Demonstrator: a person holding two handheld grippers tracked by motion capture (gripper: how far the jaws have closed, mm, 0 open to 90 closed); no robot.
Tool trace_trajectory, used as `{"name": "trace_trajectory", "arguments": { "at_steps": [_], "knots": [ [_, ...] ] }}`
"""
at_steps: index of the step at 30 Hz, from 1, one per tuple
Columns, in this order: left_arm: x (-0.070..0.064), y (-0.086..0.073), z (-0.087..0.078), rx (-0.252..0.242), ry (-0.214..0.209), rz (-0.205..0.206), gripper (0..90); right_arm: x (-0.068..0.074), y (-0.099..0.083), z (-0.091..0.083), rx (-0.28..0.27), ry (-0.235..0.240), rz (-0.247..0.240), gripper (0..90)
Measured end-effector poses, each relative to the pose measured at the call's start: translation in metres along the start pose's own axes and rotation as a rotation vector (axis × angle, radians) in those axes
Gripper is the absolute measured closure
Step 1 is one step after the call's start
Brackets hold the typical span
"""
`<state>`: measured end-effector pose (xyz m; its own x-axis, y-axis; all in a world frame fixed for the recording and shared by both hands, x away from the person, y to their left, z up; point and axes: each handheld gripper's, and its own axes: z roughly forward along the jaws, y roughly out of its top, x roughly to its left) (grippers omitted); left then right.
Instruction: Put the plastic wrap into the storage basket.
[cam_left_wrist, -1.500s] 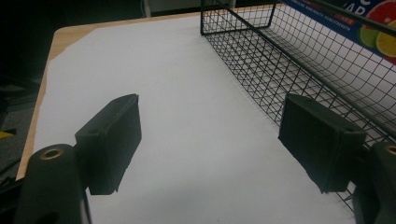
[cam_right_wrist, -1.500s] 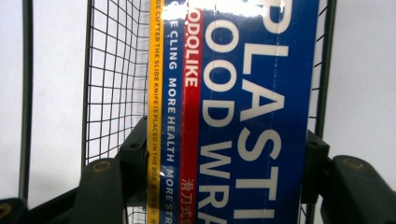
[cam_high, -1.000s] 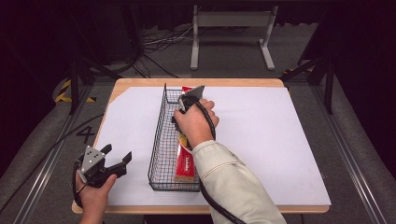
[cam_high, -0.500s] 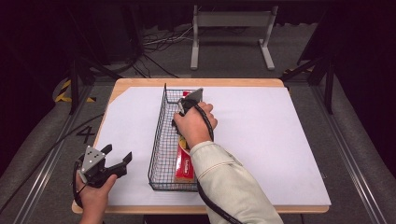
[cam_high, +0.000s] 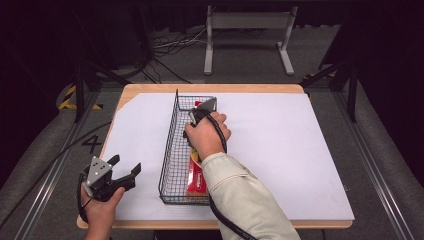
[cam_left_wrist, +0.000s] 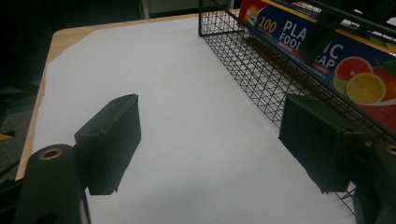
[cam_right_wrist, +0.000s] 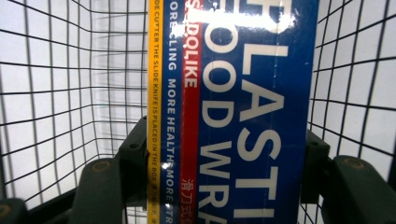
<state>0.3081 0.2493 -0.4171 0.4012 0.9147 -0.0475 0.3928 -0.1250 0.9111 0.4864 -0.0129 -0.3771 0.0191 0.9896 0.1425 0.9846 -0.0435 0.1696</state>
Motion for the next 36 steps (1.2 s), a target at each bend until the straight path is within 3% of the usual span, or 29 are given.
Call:
{"name": "trace_trajectory", "arguments": {
  "at_steps": [31,36],
  "knots": [
    [0.000,-0.001,-0.001,0.001,0.006,-0.001,21.3,0.009,-0.003,0.010,-0.014,-0.068,-0.035,38.8],
    [0.000,-0.001,-0.001,0.001,0.007,-0.002,21.3,0.010,-0.003,0.007,-0.019,-0.052,-0.035,37.2]
  ]
}}
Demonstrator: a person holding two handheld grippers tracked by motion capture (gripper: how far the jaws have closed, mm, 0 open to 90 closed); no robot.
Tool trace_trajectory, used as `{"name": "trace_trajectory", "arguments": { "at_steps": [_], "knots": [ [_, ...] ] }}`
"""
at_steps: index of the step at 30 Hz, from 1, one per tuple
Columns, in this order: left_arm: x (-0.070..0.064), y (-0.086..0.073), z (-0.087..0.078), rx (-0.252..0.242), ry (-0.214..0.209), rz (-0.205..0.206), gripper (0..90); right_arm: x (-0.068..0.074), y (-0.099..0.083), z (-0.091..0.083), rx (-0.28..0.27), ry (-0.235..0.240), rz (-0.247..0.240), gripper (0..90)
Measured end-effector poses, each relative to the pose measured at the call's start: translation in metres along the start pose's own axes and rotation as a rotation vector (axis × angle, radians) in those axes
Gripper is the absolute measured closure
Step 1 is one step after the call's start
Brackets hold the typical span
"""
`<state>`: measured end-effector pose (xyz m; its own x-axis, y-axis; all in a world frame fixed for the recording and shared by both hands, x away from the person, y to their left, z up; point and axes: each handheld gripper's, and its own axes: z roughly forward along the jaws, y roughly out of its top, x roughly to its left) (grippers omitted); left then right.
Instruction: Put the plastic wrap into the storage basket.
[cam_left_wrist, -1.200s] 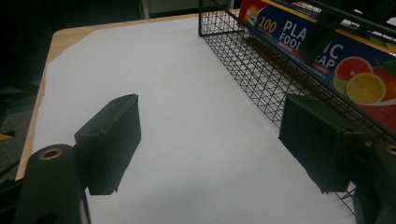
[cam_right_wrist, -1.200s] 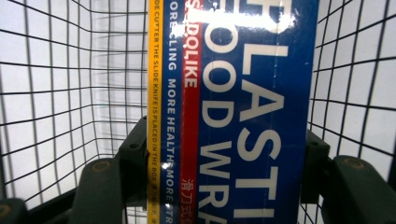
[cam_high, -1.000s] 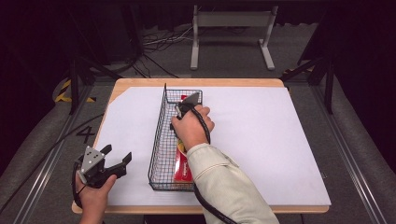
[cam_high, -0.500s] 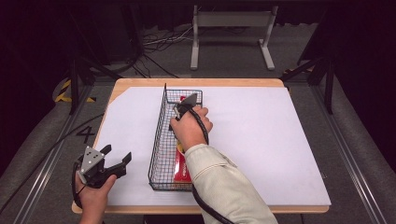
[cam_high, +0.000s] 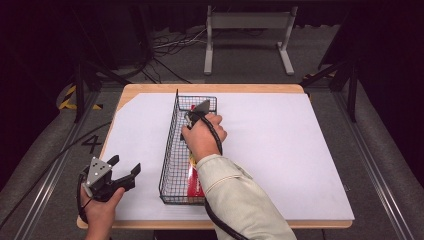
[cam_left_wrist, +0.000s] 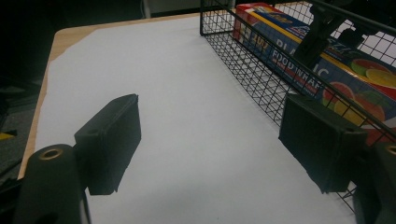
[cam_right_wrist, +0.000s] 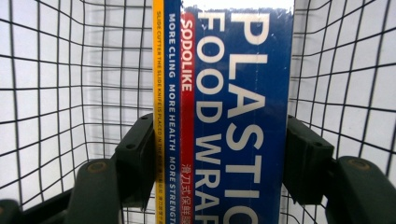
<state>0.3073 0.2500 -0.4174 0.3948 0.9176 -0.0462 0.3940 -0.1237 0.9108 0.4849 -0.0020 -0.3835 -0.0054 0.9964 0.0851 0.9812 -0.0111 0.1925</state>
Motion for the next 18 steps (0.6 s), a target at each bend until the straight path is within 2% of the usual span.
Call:
{"name": "trace_trajectory", "arguments": {
  "at_steps": [7,11,16,18],
  "knots": [
    [-0.001,0.000,0.001,0.003,-0.003,0.005,21.3,-0.001,0.001,-0.012,-0.033,0.031,0.009,33.7],
    [-0.001,0.000,0.001,0.005,0.000,0.008,21.3,-0.002,0.001,-0.020,-0.055,0.030,-0.001,33.2],
    [0.000,-0.001,0.001,0.008,0.000,0.001,21.3,-0.006,-0.002,-0.038,-0.108,0.059,-0.031,32.6],
    [0.000,-0.001,0.001,0.009,0.001,0.002,21.3,-0.008,-0.002,-0.040,-0.109,0.071,-0.029,32.3]
  ]
}}
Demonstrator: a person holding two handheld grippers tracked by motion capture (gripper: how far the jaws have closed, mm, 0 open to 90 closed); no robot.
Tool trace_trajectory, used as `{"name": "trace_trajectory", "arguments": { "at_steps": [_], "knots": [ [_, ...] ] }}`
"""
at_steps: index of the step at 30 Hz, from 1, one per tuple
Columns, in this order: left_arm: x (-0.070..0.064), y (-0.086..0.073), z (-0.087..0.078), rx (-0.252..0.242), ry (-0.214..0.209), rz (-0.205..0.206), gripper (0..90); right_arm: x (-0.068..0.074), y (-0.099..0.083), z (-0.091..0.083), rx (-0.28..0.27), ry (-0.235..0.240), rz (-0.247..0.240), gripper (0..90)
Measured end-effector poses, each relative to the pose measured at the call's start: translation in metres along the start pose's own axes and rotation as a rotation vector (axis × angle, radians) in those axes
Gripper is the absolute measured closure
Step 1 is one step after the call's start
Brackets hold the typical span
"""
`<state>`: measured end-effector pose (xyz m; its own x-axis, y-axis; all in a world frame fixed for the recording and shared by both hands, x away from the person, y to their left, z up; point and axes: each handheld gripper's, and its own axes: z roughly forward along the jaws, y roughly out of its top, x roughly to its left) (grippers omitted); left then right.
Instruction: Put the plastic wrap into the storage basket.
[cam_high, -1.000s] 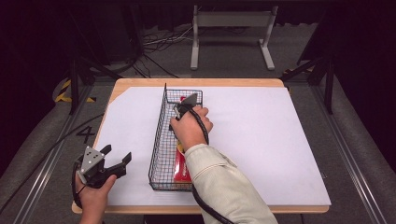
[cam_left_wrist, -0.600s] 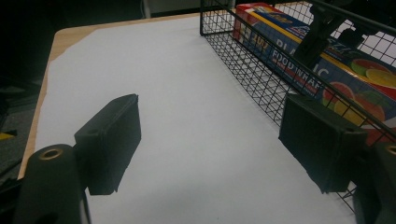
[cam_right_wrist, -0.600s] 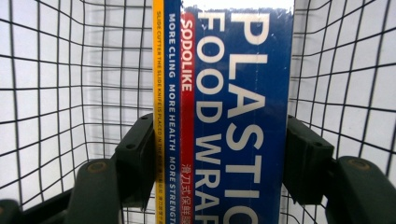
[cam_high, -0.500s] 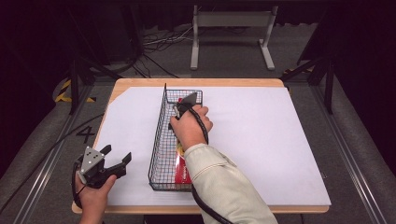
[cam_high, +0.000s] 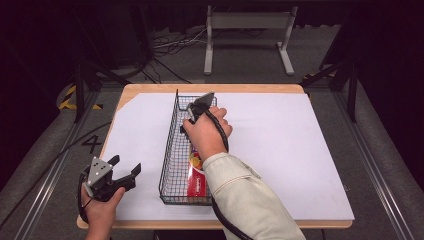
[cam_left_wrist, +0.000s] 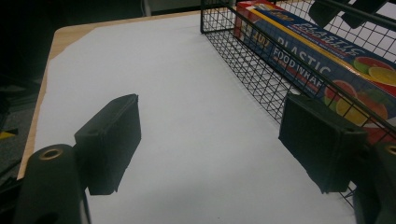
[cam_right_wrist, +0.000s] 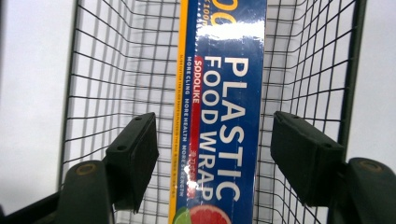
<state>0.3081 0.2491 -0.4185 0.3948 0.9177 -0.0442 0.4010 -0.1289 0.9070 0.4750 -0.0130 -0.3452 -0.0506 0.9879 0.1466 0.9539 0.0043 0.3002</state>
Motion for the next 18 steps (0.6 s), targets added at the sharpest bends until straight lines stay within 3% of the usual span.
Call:
{"name": "trace_trajectory", "arguments": {
  "at_steps": [8,18],
  "knots": [
    [-0.001,0.000,0.000,0.002,0.004,0.006,21.2,-0.015,-0.001,-0.023,-0.059,0.057,-0.015,31.4],
    [-0.002,0.001,0.002,0.000,0.000,0.006,21.2,-0.016,-0.004,-0.046,-0.104,0.087,-0.057,30.1]
  ]
}}
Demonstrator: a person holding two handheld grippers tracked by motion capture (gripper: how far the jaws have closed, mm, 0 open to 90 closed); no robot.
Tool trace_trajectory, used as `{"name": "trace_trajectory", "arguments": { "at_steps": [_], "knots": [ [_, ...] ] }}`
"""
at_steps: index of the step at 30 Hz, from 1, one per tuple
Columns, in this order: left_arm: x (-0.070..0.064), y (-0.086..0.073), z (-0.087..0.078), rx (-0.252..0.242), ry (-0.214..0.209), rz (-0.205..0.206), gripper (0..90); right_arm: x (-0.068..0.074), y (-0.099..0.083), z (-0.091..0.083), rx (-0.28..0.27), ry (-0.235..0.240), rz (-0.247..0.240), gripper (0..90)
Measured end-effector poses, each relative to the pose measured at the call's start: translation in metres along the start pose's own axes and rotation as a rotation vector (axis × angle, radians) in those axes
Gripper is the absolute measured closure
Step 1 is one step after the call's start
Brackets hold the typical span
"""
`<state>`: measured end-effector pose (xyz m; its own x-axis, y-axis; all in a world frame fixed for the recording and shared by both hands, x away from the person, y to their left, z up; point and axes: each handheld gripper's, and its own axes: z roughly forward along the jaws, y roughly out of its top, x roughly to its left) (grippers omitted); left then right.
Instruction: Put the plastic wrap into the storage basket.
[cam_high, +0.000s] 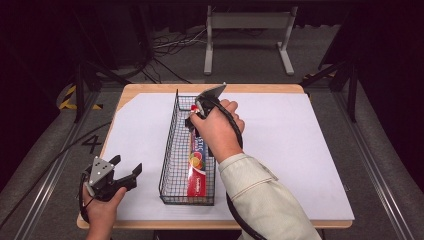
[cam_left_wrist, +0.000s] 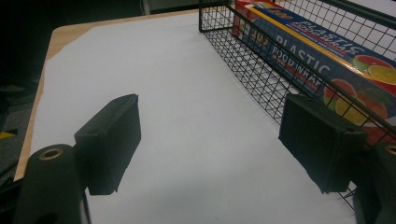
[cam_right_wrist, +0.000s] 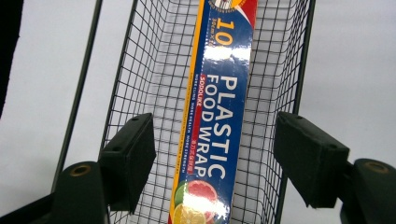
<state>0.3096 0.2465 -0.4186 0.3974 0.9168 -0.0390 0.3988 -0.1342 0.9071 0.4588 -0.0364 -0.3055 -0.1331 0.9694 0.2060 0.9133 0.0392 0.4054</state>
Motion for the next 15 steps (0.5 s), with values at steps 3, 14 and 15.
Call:
{"name": "trace_trajectory", "arguments": {
  "at_steps": [3,14,15],
  "knots": [
    [0.000,0.000,0.000,0.002,0.000,0.000,21.2,-0.003,-0.001,-0.005,-0.007,0.013,-0.006,29.8],
    [0.001,0.000,0.002,0.006,-0.002,0.001,21.0,-0.028,-0.005,-0.021,-0.045,0.018,-0.034,28.5],
    [0.001,0.000,0.002,0.006,-0.002,0.001,21.0,-0.031,-0.005,-0.023,-0.048,0.017,-0.040,28.3]
  ]
}}
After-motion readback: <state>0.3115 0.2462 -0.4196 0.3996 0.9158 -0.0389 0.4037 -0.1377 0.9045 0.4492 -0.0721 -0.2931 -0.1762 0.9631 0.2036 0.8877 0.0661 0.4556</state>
